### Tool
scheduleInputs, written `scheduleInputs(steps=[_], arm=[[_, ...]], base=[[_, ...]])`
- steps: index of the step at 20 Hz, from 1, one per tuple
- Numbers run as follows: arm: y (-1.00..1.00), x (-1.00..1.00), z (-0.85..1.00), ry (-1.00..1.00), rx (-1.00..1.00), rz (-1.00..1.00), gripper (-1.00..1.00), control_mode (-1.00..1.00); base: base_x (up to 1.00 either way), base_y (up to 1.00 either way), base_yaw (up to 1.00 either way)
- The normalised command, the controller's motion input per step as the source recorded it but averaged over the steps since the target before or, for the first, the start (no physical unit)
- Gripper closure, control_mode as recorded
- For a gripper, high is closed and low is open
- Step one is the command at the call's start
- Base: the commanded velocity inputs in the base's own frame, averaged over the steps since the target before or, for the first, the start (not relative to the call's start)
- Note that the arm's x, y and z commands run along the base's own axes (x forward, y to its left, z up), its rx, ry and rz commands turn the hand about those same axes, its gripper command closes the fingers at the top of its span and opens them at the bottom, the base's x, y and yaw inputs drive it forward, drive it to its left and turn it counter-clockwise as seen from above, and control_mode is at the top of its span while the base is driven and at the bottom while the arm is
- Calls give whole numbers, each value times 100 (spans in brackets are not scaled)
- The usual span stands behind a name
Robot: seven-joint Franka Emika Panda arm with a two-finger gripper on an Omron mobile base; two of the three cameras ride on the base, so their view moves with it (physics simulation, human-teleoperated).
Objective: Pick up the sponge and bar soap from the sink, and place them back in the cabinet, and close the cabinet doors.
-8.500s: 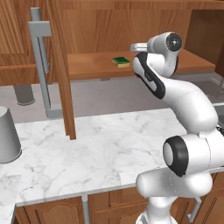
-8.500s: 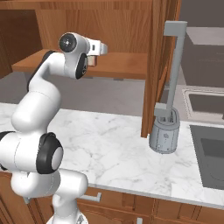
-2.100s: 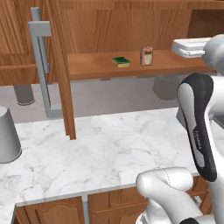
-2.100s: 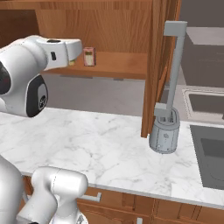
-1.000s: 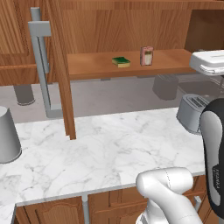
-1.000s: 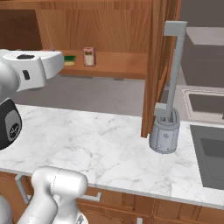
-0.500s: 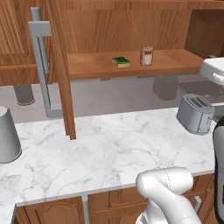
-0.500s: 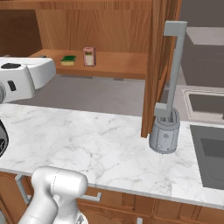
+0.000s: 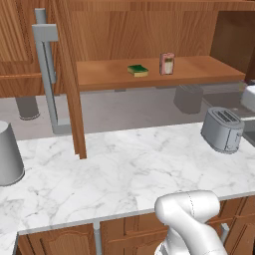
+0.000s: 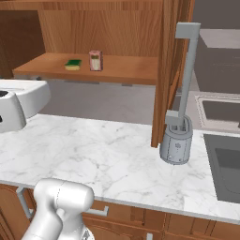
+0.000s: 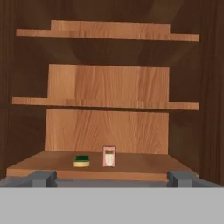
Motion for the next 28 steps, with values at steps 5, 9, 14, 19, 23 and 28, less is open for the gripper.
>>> scheduleInputs(steps=[5,9,14,19,23,28], arm=[[-10,-34,-19,0,0,1,-100,-100],[-3,-27,-21,0,0,0,-100,-100],[-5,-21,-28,0,0,0,-100,-100],[-8,-2,-30,0,0,0,-100,-100],[-25,0,-15,0,0,0,-100,-100],[-48,0,-14,0,0,2,-100,-100]], base=[[0,0,0],[0,0,0],[0,0,0],[0,0,0],[0,0,0],[0,0,0]])
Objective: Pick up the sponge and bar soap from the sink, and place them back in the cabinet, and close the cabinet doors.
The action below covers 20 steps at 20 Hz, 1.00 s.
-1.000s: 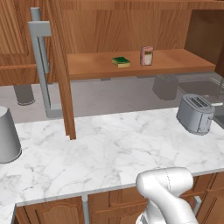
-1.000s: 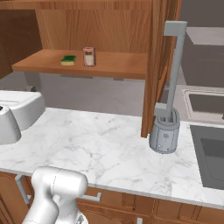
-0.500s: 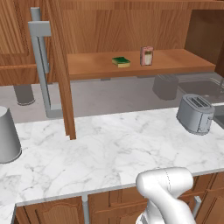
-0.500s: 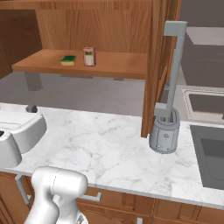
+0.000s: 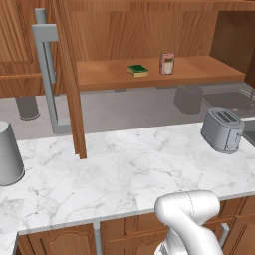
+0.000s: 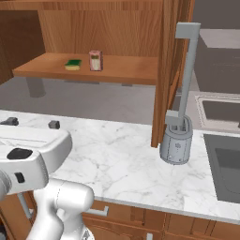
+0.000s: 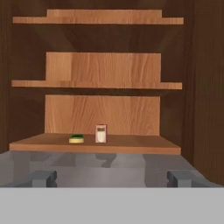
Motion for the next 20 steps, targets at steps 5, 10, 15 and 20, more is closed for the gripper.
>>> scheduleInputs(steps=[5,10,15,20], arm=[[-41,0,-12,0,0,0,-100,-100],[-30,0,-19,0,0,0,-100,-100],[-28,0,-15,0,0,0,-100,-100],[-34,0,-6,0,0,0,-100,-100]], base=[[0,0,0],[0,0,0],[0,0,0],[0,0,0]])
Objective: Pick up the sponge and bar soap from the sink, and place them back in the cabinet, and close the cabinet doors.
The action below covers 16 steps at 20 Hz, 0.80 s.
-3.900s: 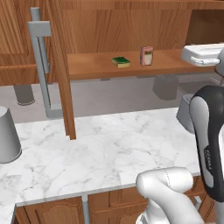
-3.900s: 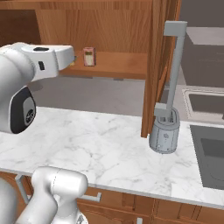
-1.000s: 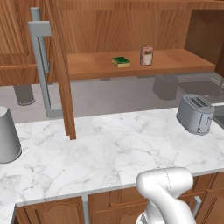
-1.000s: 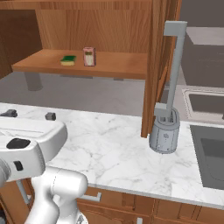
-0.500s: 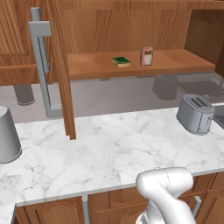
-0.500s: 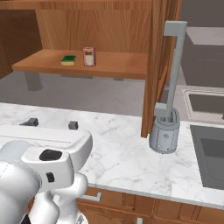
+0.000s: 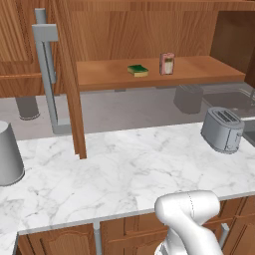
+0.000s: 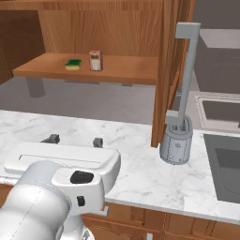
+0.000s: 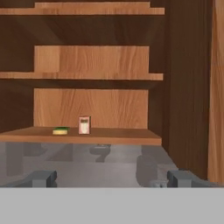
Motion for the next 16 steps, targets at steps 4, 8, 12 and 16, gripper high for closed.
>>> scheduleInputs(steps=[4,8,12,16], arm=[[-39,0,0,0,0,0,-100,-100],[-37,0,0,0,0,0,-100,-100],[-31,0,-4,0,0,0,-100,-100],[-25,0,-12,0,0,0,-100,-100]], base=[[0,0,0],[0,0,0],[0,0,0],[0,0,0]])
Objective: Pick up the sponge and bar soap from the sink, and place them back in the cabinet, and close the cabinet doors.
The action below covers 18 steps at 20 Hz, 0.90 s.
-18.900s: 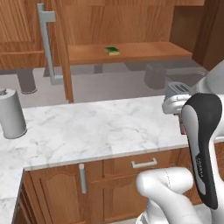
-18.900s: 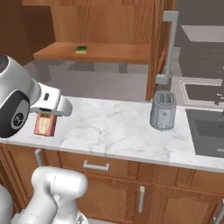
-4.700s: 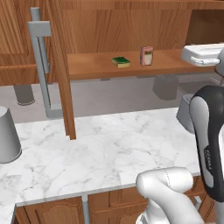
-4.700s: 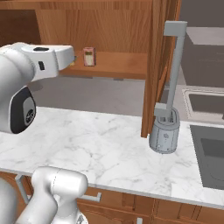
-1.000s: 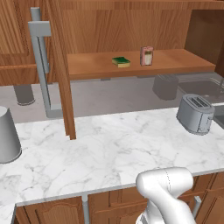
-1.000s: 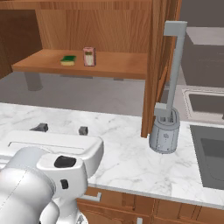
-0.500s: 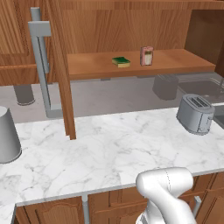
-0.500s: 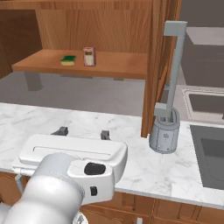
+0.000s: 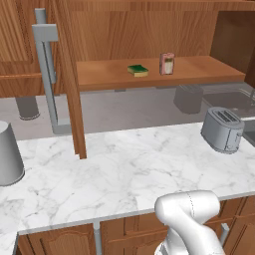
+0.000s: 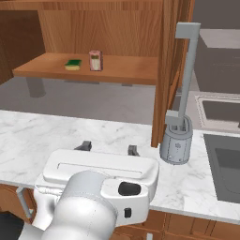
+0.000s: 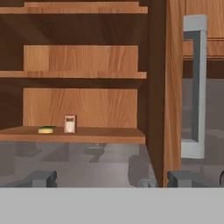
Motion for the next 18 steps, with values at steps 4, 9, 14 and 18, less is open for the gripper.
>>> scheduleInputs(steps=[4,9,14,18], arm=[[-22,0,-12,0,0,0,-100,-100],[-15,0,-6,0,0,0,-100,-100],[-20,0,-3,0,0,1,-100,-100],[-22,0,-4,0,0,1,-100,-100]], base=[[0,0,0],[0,0,0],[0,0,0],[0,0,0]])
